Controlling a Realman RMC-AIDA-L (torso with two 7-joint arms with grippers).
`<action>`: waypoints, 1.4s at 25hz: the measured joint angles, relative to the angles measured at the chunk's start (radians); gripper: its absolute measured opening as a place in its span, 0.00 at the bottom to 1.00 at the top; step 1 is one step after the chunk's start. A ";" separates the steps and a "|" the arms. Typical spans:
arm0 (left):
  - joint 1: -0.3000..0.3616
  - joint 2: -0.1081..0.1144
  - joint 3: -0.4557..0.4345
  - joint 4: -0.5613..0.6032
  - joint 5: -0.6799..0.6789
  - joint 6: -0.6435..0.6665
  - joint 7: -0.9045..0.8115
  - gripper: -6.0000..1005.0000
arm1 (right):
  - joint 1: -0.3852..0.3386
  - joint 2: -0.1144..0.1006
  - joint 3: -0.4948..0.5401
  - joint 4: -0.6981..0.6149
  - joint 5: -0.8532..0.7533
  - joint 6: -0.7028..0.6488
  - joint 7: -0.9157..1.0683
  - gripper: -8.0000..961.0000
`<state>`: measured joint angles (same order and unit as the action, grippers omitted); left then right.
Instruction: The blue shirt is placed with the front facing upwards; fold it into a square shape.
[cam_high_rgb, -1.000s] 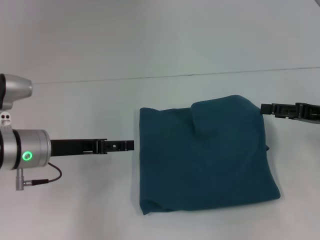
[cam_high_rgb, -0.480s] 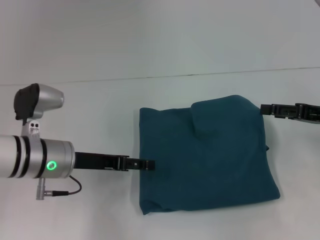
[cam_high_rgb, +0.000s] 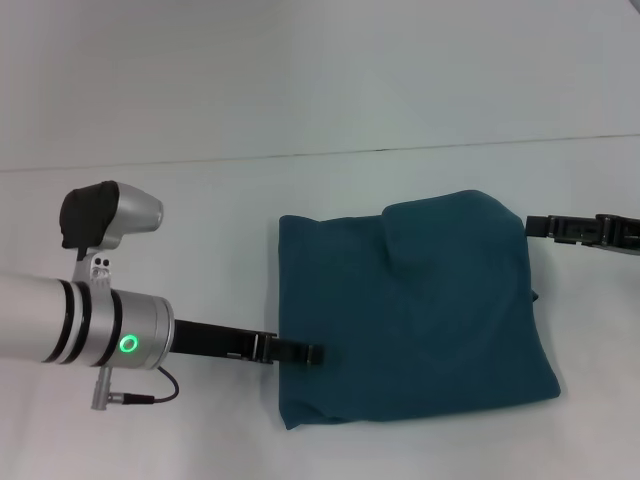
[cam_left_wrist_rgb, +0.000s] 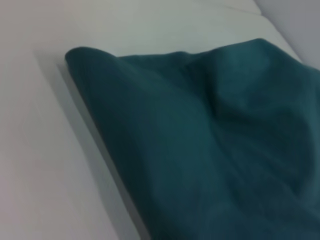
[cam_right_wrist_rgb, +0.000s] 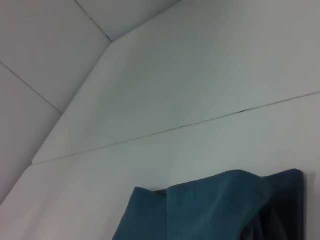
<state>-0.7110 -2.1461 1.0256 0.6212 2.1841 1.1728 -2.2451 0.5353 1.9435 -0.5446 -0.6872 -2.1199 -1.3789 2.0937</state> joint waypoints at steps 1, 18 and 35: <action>-0.001 -0.001 0.004 0.000 0.004 -0.002 -0.002 0.90 | -0.001 0.000 0.000 0.000 0.000 0.000 0.000 0.84; -0.020 -0.006 0.031 0.004 0.016 -0.002 0.005 0.87 | -0.006 0.000 0.024 0.000 0.000 -0.003 0.000 0.84; -0.034 -0.012 0.045 0.006 0.017 -0.010 0.005 0.22 | -0.008 0.000 0.025 -0.002 0.014 -0.011 -0.004 0.84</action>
<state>-0.7452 -2.1582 1.0707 0.6272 2.2013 1.1630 -2.2398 0.5274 1.9436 -0.5200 -0.6888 -2.1062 -1.3899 2.0902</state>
